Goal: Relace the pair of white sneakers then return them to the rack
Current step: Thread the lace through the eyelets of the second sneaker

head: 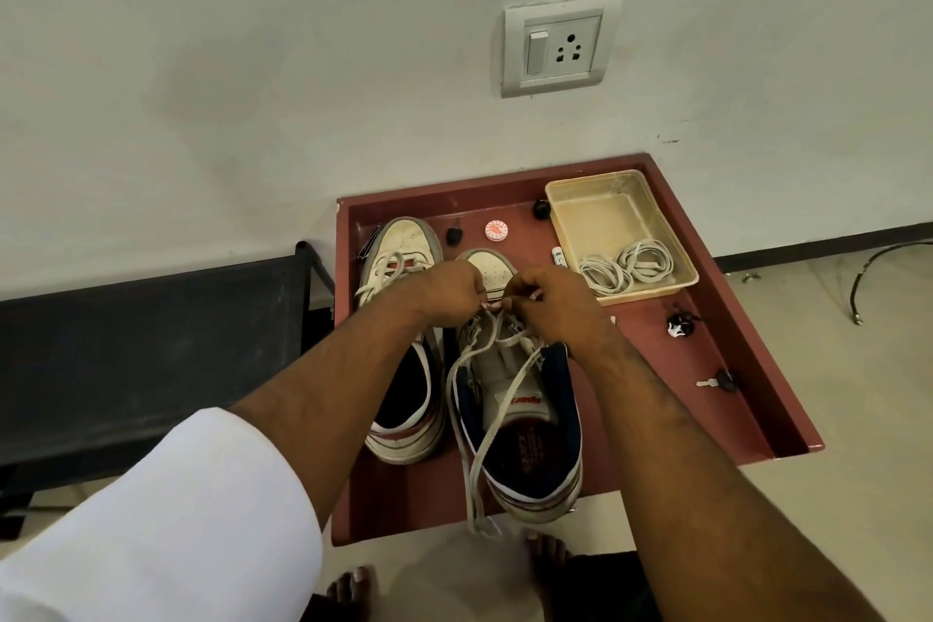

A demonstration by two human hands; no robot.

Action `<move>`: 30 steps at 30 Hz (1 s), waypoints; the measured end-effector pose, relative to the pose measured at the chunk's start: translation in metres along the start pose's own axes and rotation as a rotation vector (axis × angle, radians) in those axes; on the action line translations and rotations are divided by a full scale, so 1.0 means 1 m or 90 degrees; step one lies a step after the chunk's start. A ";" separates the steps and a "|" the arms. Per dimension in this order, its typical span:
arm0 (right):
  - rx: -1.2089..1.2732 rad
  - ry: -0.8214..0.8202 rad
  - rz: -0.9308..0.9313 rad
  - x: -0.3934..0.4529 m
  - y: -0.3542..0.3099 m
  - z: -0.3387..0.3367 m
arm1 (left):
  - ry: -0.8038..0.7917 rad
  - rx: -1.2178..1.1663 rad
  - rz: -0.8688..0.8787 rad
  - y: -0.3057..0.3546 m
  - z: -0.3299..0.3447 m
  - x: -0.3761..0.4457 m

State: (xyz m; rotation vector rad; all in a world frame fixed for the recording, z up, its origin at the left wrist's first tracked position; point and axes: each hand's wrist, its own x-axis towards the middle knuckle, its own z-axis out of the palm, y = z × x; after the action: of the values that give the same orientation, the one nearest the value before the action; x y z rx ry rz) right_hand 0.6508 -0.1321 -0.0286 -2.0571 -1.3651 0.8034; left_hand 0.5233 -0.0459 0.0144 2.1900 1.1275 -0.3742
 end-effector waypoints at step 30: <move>-0.071 -0.082 -0.097 0.002 0.003 0.008 | 0.174 0.097 -0.037 -0.006 0.007 0.002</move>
State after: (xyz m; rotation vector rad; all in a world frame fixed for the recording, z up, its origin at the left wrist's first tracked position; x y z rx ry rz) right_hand 0.6472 -0.1302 -0.0366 -1.9838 -1.6505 0.8207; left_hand 0.5203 -0.0466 0.0055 2.4003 1.3498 -0.1933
